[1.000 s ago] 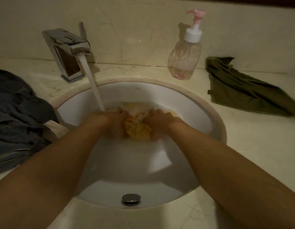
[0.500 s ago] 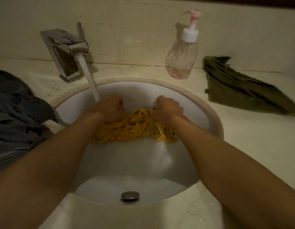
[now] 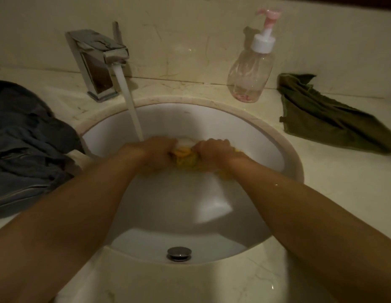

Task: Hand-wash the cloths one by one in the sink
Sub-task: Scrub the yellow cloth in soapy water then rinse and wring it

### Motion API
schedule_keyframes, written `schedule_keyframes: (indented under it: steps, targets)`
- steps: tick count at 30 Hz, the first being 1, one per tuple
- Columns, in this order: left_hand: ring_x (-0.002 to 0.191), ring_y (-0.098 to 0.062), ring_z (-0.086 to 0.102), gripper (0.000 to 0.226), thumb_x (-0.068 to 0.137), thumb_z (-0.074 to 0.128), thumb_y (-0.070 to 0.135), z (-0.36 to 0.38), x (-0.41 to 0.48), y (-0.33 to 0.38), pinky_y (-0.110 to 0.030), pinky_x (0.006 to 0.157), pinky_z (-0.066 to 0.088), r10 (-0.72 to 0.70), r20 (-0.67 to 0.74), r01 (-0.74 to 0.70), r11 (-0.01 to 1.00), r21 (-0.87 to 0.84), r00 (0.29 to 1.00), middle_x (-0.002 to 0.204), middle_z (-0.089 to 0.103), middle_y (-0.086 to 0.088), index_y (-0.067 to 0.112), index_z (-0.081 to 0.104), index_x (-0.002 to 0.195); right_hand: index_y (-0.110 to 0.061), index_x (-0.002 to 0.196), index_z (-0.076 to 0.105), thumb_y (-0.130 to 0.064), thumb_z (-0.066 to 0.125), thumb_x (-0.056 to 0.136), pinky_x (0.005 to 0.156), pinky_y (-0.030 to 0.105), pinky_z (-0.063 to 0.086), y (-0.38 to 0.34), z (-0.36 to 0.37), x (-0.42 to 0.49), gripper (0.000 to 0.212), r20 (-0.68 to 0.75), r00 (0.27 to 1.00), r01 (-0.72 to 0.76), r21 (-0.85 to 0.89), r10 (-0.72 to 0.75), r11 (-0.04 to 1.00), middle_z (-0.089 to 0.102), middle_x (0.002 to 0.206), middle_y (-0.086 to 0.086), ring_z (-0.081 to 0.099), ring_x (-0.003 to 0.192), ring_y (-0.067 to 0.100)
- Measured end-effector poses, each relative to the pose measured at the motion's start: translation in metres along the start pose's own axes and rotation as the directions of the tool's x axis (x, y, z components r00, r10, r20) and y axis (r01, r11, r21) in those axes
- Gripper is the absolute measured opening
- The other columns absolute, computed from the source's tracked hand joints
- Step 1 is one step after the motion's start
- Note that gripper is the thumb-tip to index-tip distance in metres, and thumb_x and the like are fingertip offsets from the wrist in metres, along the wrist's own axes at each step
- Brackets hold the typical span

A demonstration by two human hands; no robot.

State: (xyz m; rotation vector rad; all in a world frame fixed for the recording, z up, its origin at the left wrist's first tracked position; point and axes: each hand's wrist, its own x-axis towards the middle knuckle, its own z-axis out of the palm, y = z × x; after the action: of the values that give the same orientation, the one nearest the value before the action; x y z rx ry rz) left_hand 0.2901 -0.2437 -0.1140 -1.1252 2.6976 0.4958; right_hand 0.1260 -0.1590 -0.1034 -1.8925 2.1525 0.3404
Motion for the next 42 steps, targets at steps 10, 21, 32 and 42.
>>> schedule_keyframes:
  steps: [10, 21, 32, 42]
  targets:
    - [0.121, -0.027, 0.052, 0.046, 0.093, 0.065, 0.031, -0.008, -0.001, 0.003, -0.037, 0.097, 0.045, -0.084, -0.144, 0.067, 0.99, -0.12, 0.986, 0.133, 0.053, -0.006, 0.017, 0.053, 0.135, -0.021, 0.14, 0.055, -0.032, 0.063, 0.094, 0.1, 0.042, 0.046, 0.026, -0.014, -0.01, 0.048, -0.079, 0.995, -0.036, 0.241, 0.057, 0.97, 0.057, 0.138, 0.005, 0.056, 0.124, 0.032]
    - [0.15, -0.03, 0.012, 0.099, 0.074, 0.061, 0.077, 0.002, 0.001, 0.013, -0.05, 0.12, 0.02, -0.15, 0.187, 0.06, 0.907, 0.416, 0.971, 0.159, 0.021, -0.005, 0.033, 0.025, 0.155, -0.026, 0.157, 0.03, -0.025, 0.077, 0.077, 0.095, 0.05, 0.053, 0.019, 0.003, -0.008, 0.092, 0.14, 0.989, 0.069, -0.187, -0.043, 0.98, 0.04, 0.154, 0.008, 0.043, 0.14, 0.035]
    - [0.099, -0.02, 0.058, 0.042, 0.094, 0.053, 0.059, -0.005, -0.001, 0.007, -0.032, 0.087, 0.045, -0.089, 0.074, 0.097, 0.989, -0.113, 0.993, 0.107, 0.063, 0.002, 0.02, 0.068, 0.102, -0.001, 0.073, 0.075, -0.013, 0.065, 0.071, 0.068, 0.035, 0.052, 0.037, -0.011, -0.011, 0.015, 0.46, 0.886, -0.389, 0.678, 0.053, 0.623, 0.066, 0.079, 0.017, 0.062, 0.068, 0.031]
    - [0.079, -0.019, 0.059, 0.039, 0.08, 0.058, 0.07, -0.011, -0.001, 0.007, -0.036, 0.074, 0.047, 0.058, 0.02, -0.058, 0.998, -0.007, 0.998, 0.083, 0.059, 0.005, 0.031, 0.058, 0.077, -0.03, 0.143, 0.046, -0.053, 0.075, 0.077, 0.104, 0.052, 0.045, 0.017, 0.006, 0.002, 0.075, 0.021, 0.996, 0.083, -0.077, -0.082, 0.994, 0.047, 0.14, 0.006, 0.043, 0.136, 0.036]
